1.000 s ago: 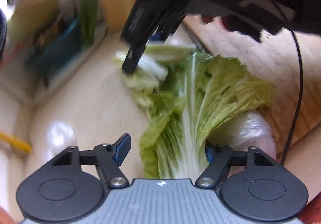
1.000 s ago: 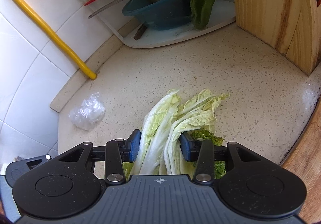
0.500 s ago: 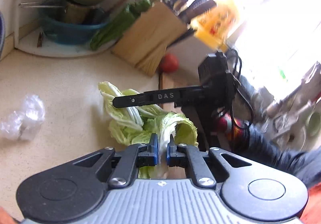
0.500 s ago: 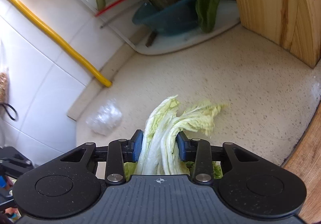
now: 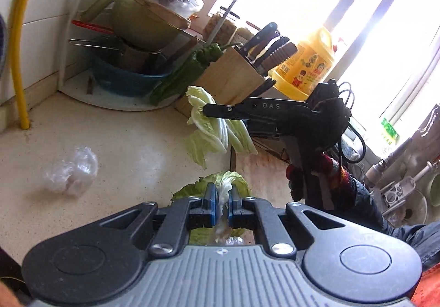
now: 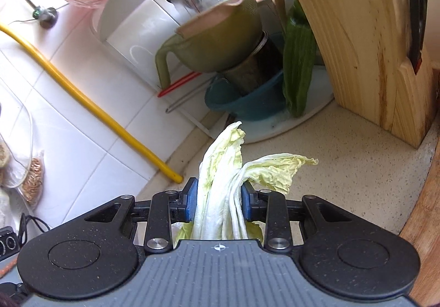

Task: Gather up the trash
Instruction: 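Lift both held cabbage bunches off the counter, then carry both cabbage bunches down over the black bin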

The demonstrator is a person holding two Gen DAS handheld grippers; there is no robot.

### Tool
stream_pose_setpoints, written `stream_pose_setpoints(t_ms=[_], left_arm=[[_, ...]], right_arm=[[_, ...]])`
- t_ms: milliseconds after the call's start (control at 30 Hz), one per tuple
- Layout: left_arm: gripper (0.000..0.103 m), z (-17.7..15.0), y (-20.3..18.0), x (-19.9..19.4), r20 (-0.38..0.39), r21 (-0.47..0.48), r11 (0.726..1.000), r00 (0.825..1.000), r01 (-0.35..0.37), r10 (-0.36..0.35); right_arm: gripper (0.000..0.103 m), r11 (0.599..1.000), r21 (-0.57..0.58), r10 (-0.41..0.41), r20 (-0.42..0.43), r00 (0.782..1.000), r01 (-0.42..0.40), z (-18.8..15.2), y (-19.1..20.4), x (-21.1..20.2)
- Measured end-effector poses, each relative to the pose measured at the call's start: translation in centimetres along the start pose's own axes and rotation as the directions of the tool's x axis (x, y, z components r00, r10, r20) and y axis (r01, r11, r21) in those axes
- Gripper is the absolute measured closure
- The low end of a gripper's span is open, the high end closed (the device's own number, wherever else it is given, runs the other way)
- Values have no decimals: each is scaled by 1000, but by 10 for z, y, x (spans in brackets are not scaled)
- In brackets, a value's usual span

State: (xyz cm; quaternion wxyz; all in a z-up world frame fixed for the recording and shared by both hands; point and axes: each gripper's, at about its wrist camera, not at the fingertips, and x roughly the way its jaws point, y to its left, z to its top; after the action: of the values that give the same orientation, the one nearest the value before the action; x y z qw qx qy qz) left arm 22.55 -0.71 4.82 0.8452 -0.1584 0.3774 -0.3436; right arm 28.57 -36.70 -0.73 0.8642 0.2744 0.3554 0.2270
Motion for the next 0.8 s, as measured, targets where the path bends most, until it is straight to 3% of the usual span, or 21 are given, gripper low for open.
stream_pose_setpoints(t_ms=[233,533,667,800], left_arm=[[96,-8,23,-34,107,-128,992,994,-8,22],[96,-6,38,-75,206,-169,986,978,-2,38],[96,-7,50,-104,254,-196,981,965,-10,60],[96,-17,58,-143,307,-211,976,943,-61,125]], right_arm=[[64,999,-38,-11,31,999,12,-2,29,-11],[64,998,-55,14,24,1000,-13,-17,66,-10],[64,996,-75,47,7,999,-47,-24,90,-3],[64,989,-113,96,-36,995,-100,-34,121,16]])
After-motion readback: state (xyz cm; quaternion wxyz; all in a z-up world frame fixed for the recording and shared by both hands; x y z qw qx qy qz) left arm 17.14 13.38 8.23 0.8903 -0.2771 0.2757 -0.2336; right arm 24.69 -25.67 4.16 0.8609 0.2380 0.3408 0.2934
